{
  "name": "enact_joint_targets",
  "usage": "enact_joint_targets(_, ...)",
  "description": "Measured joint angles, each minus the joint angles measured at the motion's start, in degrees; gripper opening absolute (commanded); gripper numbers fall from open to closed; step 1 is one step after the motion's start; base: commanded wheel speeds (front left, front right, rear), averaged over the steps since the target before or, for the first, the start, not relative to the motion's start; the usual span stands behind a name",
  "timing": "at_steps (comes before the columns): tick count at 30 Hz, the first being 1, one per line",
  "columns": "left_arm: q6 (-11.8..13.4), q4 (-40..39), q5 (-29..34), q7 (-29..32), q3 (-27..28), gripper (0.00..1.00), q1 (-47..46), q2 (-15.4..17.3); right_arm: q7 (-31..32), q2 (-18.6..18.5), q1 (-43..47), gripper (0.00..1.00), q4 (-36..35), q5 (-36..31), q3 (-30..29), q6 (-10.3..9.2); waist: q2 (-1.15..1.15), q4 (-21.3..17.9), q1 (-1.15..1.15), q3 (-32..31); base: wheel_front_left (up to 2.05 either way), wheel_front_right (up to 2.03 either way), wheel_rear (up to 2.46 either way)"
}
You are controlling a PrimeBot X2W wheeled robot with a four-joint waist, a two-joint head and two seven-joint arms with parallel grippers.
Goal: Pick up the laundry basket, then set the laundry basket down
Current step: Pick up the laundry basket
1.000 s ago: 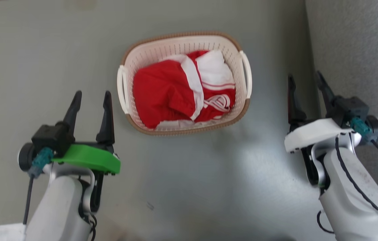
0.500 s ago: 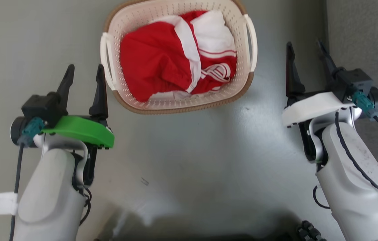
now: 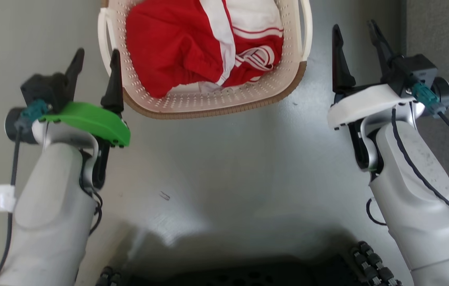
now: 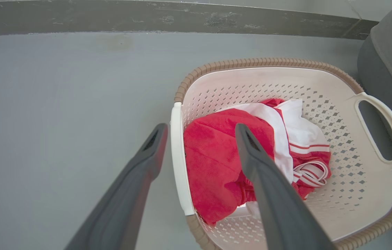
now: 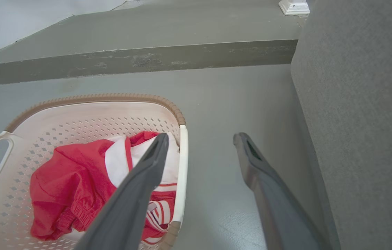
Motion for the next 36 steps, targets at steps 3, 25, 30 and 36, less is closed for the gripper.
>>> enact_joint_targets(3, -0.4, 1.7, 0.0, 0.2, 0.1, 1.0, -2.2, -0.1, 0.0, 0.1, -1.5, 1.0, 1.3, 0.0, 0.4, 0.01, 0.0, -0.1, 0.0, 1.4, 0.0, 0.0, 0.0)
enact_joint_targets(25, -3.9, 17.3, 0.1, 5.5, -1.2, 1.0, -14.9, 0.3, 4.4, 0.8, -15.5, 1.0, 16.9, 1.2, 6.2, 3.05, 0.0, -1.3, 0.0, 6.7, 0.0, 0.0, 0.0)
enact_joint_targets(30, -4.5, 20.4, 0.1, 7.0, -1.8, 1.0, -17.2, 0.2, 6.2, 0.8, -18.0, 1.0, 20.2, 3.6, 7.5, 3.64, 0.0, -1.2, 0.0, 7.1, 0.0, 0.0, 0.0)
enact_joint_targets(36, -5.0, 24.2, 0.0, 8.6, -2.3, 1.0, -21.0, -1.0, 9.7, 0.8, -21.3, 1.0, 24.7, 6.6, 9.4, 4.33, 0.0, -0.7, 0.0, 7.6, 0.0, 0.0, 0.0)
